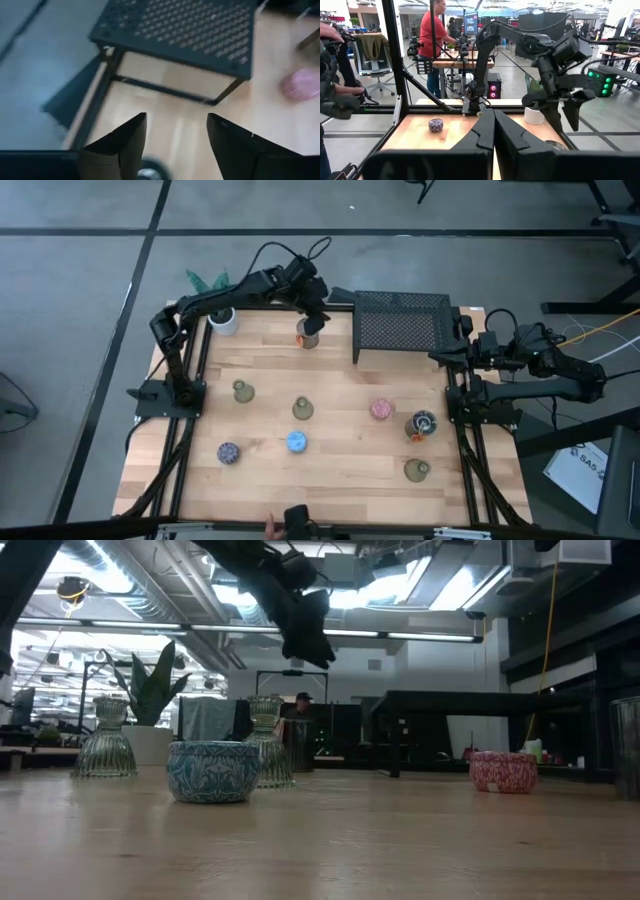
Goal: Pick & Place candle stick holders
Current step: Adjust the shelf
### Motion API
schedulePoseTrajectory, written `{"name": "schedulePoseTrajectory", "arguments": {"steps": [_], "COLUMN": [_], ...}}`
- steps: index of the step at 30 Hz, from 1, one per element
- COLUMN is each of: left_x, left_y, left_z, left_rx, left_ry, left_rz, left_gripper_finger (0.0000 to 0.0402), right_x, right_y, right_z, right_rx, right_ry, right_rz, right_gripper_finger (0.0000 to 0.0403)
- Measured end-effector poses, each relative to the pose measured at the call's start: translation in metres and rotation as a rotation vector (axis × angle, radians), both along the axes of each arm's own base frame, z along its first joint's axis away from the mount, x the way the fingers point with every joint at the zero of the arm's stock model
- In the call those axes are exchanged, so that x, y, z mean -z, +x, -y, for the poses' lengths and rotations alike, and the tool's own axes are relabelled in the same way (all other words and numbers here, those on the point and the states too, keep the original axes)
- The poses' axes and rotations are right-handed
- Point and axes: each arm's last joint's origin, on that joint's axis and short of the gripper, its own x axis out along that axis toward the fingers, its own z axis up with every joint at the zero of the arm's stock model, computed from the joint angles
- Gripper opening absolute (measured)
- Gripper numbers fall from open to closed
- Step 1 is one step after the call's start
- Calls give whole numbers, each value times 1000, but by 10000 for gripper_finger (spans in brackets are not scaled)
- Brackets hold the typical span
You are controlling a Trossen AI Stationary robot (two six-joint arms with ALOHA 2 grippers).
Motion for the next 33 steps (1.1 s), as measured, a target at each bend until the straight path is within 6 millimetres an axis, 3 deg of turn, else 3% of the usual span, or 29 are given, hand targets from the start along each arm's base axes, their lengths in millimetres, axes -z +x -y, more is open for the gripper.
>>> {"name": "schedulePoseTrajectory", "arguments": {"steps": [7, 12, 19, 25, 33], "left_x": [23, 43, 85, 87, 85], "left_y": [22, 42, 59, 69, 71], "left_z": [-4, -21, -37, -41, -40], "left_rx": [-42, -101, -180, -169, -186], "left_ry": [-203, -370, -659, -715, -692], "left_rz": [92, 233, 282, 386, 398], "left_gripper_finger": [226, 227, 242, 253, 252], "right_x": [0, 0, 0, 0, 0], "right_y": [0, 0, 0, 0, 0], "right_z": [0, 0, 0, 0, 0], "right_rx": [0, 0, 0, 0, 0], "right_ry": [0, 0, 0, 0, 0], "right_rz": [-1, 0, 0, 0, 0], "right_gripper_finger": [7, 7, 7, 7, 7]}}
